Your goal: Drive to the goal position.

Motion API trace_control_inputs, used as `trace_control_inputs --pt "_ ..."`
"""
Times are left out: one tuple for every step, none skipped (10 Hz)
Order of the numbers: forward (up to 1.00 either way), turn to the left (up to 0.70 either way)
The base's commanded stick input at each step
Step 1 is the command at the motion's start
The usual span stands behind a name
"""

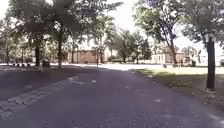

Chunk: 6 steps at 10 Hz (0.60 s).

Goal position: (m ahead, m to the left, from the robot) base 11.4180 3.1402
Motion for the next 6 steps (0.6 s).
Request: trace_control_inputs --pt "0.85 0.0" --pt "0.85 0.0" --pt "0.85 0.0" --pt "0.85 0.0" --pt "0.85 -0.11" --pt "0.85 -0.26"
